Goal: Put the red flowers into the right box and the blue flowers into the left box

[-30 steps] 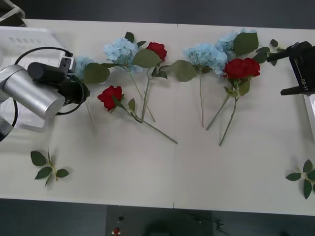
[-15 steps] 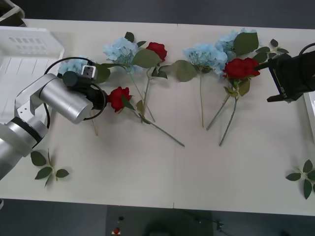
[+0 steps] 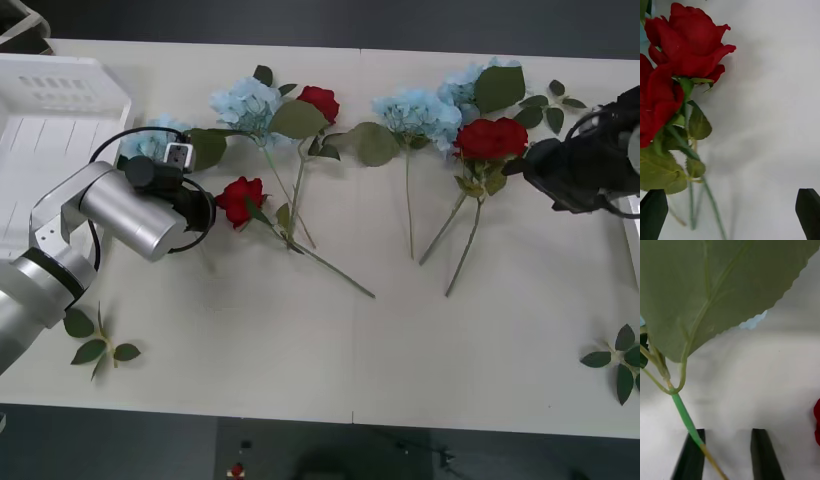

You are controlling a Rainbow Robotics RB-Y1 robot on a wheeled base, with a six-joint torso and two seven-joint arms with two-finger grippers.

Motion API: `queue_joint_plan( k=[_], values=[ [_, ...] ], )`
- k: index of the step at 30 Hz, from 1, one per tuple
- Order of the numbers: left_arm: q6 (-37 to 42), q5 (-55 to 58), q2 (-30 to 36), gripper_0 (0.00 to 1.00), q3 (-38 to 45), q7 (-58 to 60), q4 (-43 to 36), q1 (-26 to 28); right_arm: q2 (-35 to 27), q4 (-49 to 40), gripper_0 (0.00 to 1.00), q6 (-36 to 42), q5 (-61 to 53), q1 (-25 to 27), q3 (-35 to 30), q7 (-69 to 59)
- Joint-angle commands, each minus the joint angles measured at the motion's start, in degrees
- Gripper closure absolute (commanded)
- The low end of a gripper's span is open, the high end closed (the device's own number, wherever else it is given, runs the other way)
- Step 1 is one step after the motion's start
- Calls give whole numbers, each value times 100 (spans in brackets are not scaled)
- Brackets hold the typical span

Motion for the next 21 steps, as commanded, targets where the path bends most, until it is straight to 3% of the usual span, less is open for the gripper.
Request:
queue_joint_plan(
  k=[1,11,21],
  values=[
    [-74,19,83,100,232,-32,-87,-16,-22,228,0,-204,138,-448,476,469],
    [-144,485,602,100,874,-111,-842,-86,462,720,0,-477,41,-580,635,1093],
    [-144,1557,2254,100,1208,-287,-1607,-60,682,720,0,-556,41,-580,635,1216]
  ],
)
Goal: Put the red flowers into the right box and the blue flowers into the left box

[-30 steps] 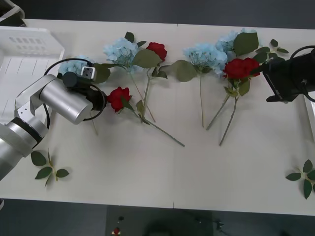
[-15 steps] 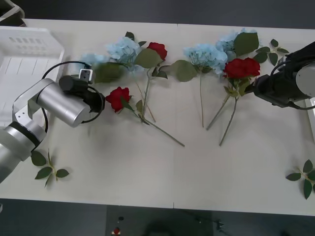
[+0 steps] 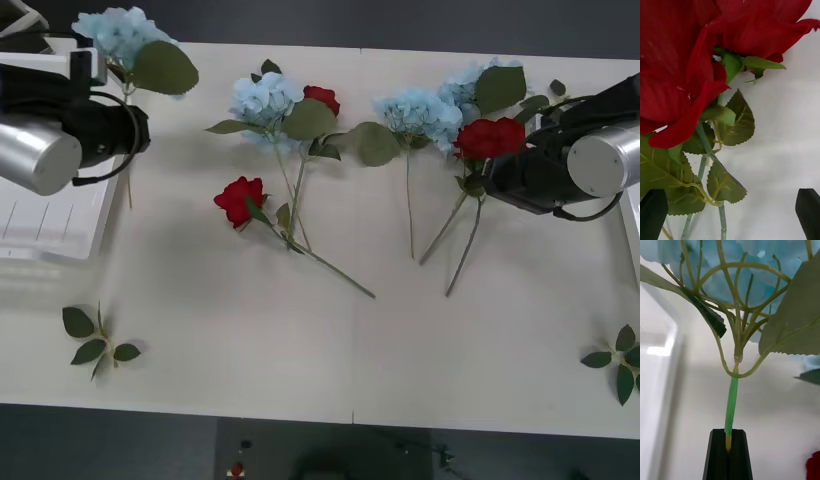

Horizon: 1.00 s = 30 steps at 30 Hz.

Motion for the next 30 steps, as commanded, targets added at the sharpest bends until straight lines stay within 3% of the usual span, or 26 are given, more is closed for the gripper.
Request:
queue_joint_plan(
  k=[1,9,16,17,19,20,22,24,28,30],
  values=[
    [-16,287,954,100,165,-297,-384,-30,3,-45,0,-31,44,-125,8,168],
    [-25,383,1754,100,657,-446,-393,356,170,139,0,-31,237,-125,167,238],
    [-139,735,1903,100,2090,-1395,-349,1569,433,447,0,-259,404,-125,316,265],
    [-174,753,1903,100,2213,-1536,-314,1701,468,500,14,-277,395,-125,316,265],
    [-236,779,1903,100,2292,-1703,-253,1833,486,526,76,-312,386,-125,316,221],
    [-280,805,1894,100,2292,-1791,-200,1851,495,535,97,-321,386,-125,316,203],
    [-297,840,1886,97,2283,-1923,-138,1859,495,552,100,-329,378,-125,316,185],
    [-297,840,1877,79,2283,-1975,-138,1851,495,552,100,-365,369,-125,316,185],
    [-297,823,1877,30,2274,-1993,-138,1851,495,552,100,-373,369,-125,316,185],
    [-306,867,1877,14,2266,-2011,-165,1851,504,552,100,-382,369,-125,316,185]
  ],
)
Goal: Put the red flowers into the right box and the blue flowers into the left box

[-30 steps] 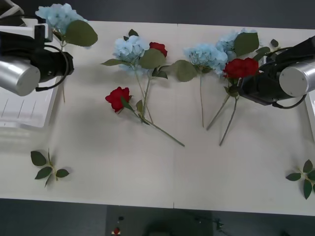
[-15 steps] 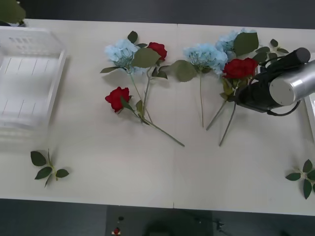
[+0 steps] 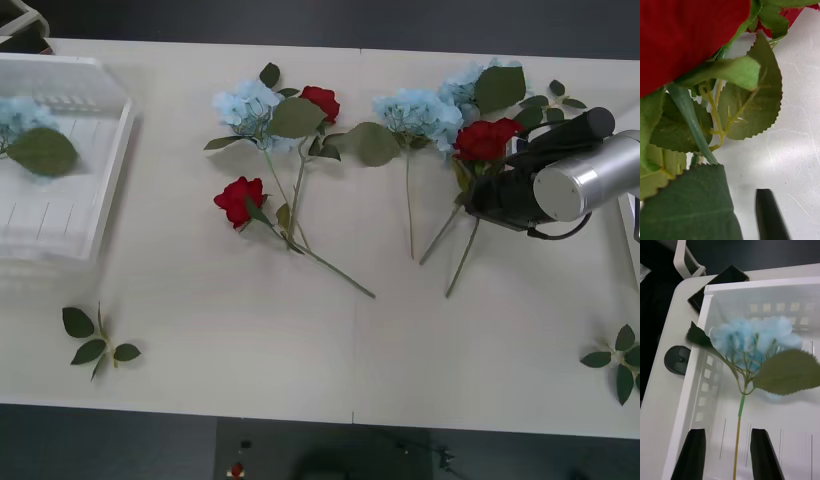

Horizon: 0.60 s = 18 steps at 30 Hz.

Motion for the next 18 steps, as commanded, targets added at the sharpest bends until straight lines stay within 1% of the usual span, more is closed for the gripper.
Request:
queue_joint_plan(
  k=[1,2,4,6,9,11,13,15,18],
  values=[
    [-48,68,171,10,111,-214,-121,-120,-35,-5,100,2,-35,-125,-61,184],
    [-48,209,171,6,111,-241,-165,-120,-35,-5,100,-16,-35,-125,-61,175],
    [66,473,171,1,111,-381,-297,-120,-35,-5,100,-25,-35,-125,-61,175],
    [286,824,153,1,102,-627,-508,-138,-35,-5,100,-25,-35,-125,-61,166],
    [682,1176,-84,1,111,-794,-948,-252,-53,-5,100,-25,-44,-125,-69,158],
    [1077,1229,-400,1,67,-742,-1176,-498,-150,-31,100,-25,-88,-125,-175,184],
    [1253,1246,-611,1,-39,-698,-1211,-700,-255,-84,100,2,-175,-125,-236,193],
    [1288,1229,-814,1,-232,-645,-1176,-911,-360,-119,100,37,-369,-125,-333,228],
    [1288,1149,-1165,1,-654,-285,-904,-1307,-571,-216,100,160,-659,-125,-483,307]
  ],
)
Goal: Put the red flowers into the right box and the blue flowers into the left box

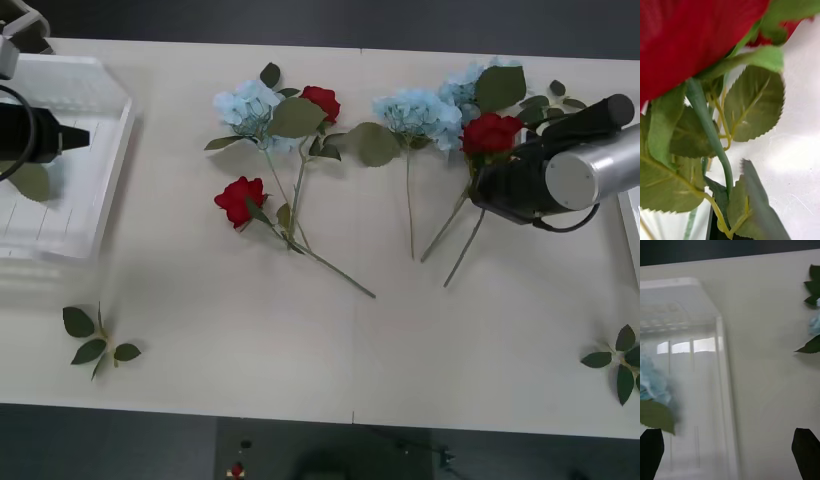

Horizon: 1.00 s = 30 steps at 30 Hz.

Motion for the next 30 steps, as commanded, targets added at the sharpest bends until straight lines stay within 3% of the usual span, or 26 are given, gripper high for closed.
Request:
queue_joint_plan(
  k=[1,8,15,25,30],
  values=[
    [-13,-109,-404,1,-678,647,349,-768,-537,-277,100,183,-320,-125,-275,351],
    [-224,-1075,-1344,1,-1433,1078,1254,-1664,-1082,-716,100,297,-804,-133,-390,544],
    [-575,-2068,-2197,1,-1715,1236,1781,-2139,-1592,-1165,100,297,-857,-133,-451,746],
    [-707,-2657,-2715,1,-1908,1333,2054,-2253,-2269,-1121,100,297,-417,-125,-574,2232],
    [-804,-2631,-2794,1,-2145,1403,2054,-2288,-2576,-620,100,297,-742,-133,-583,2618]
  ],
)
